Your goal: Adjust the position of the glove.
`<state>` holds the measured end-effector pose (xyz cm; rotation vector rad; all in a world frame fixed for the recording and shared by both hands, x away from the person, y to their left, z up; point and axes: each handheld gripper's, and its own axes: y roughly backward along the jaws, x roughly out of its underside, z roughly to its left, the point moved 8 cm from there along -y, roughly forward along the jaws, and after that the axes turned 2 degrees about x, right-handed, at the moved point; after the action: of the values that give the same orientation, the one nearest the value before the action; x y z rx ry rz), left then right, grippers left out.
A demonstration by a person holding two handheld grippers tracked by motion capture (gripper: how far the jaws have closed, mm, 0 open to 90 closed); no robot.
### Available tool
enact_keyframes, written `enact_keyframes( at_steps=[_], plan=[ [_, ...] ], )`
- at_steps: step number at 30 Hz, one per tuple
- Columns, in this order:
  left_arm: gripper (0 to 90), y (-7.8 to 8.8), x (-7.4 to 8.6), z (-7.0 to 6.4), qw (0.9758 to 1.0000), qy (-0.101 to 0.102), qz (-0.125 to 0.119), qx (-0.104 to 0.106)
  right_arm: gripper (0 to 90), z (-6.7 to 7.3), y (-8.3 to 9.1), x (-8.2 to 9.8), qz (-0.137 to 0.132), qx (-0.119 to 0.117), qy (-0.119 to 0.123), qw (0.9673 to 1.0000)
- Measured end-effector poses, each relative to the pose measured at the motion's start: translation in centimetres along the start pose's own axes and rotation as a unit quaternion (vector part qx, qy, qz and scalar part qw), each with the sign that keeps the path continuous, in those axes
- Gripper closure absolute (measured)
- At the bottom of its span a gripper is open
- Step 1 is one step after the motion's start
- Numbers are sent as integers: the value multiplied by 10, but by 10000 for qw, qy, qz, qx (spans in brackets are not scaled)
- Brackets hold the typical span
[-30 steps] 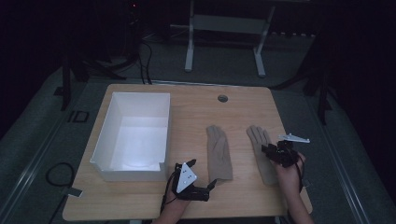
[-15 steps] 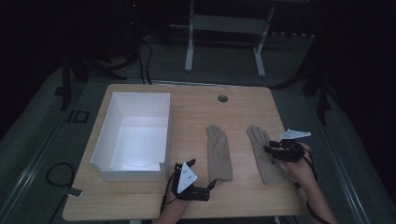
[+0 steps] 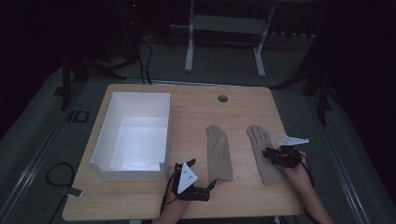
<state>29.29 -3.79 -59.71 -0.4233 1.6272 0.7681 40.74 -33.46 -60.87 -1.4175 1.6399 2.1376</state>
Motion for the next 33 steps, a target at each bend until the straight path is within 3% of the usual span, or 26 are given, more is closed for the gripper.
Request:
enact_keyframes(
  at_steps=[2,8,10,16,18,20,25,27,33],
  plan=[
    [13,0,0,0,10000,-4,3,0,818,1,0,-1,23,89,-68,9999],
    [13,0,0,0,10000,-8,1,-7,854,5,2,-6,91,539,-320,9980],
    [13,0,0,0,10000,0,3,-5,855,6,8,-14,-23,640,-415,9971],
    [13,0,0,1,10000,28,4,-27,854,17,33,-49,-506,658,-705,9941],
    [12,0,0,1,10000,37,1,-40,854,24,38,-59,-587,629,-823,9929],
    [12,0,0,1,10000,27,12,-58,854,32,43,-68,-612,767,-733,9925],
    [13,1,0,2,10000,35,15,-79,854,59,50,-93,-791,699,-732,9917],
    [12,1,1,2,10000,39,15,-86,854,64,51,-98,-831,693,-695,9917],
    [12,1,1,2,10000,26,18,-89,853,94,39,-125,-1022,662,-901,9885]
  ],
)
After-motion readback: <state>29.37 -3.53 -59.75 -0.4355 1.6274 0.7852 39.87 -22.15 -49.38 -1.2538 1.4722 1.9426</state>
